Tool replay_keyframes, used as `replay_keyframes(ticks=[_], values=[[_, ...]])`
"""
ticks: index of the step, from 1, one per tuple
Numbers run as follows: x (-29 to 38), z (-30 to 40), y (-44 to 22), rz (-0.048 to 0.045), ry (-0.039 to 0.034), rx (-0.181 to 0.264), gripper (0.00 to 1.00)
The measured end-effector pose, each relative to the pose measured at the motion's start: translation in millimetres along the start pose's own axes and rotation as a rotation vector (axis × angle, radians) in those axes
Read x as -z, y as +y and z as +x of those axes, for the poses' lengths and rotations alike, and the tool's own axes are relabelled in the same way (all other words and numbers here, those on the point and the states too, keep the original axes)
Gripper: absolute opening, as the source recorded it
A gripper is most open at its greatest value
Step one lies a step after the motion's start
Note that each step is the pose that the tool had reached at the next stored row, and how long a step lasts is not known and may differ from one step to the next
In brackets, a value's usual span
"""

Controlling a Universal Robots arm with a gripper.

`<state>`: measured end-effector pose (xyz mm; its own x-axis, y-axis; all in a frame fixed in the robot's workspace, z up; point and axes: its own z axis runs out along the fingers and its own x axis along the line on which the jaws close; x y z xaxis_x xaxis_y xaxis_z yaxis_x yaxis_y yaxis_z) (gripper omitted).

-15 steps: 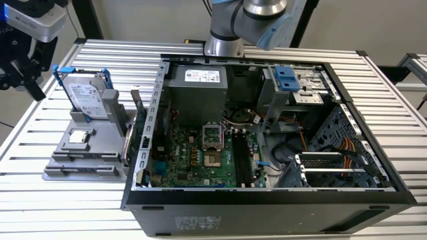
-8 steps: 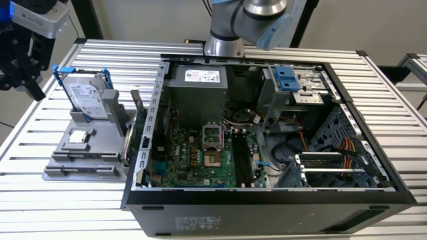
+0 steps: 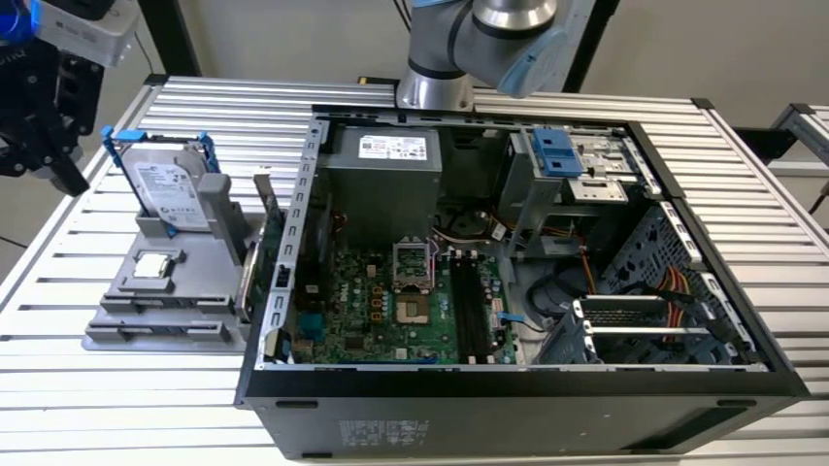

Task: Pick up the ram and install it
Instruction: 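Pick up the ram and move it above insertion slot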

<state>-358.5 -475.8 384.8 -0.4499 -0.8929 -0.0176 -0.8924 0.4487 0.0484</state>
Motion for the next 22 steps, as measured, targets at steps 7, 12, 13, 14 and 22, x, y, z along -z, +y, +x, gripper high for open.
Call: replay_keyframes(ticks=[7,12,13,14,22], values=[[0.0,-0.9,-1.7,-0.0016,0.0045,0.095,0.0],[0.0,-1.2,-2.4,-0.0028,0.0079,0.166,0.0],[0.0,-1.2,-2.5,-0.0031,0.0086,0.18,0.0],[0.0,-1.3,-2.6,-0.0034,0.0093,0.196,0.0],[0.1,-1.5,-3.0,-0.0055,0.0151,0.313,0.0]])
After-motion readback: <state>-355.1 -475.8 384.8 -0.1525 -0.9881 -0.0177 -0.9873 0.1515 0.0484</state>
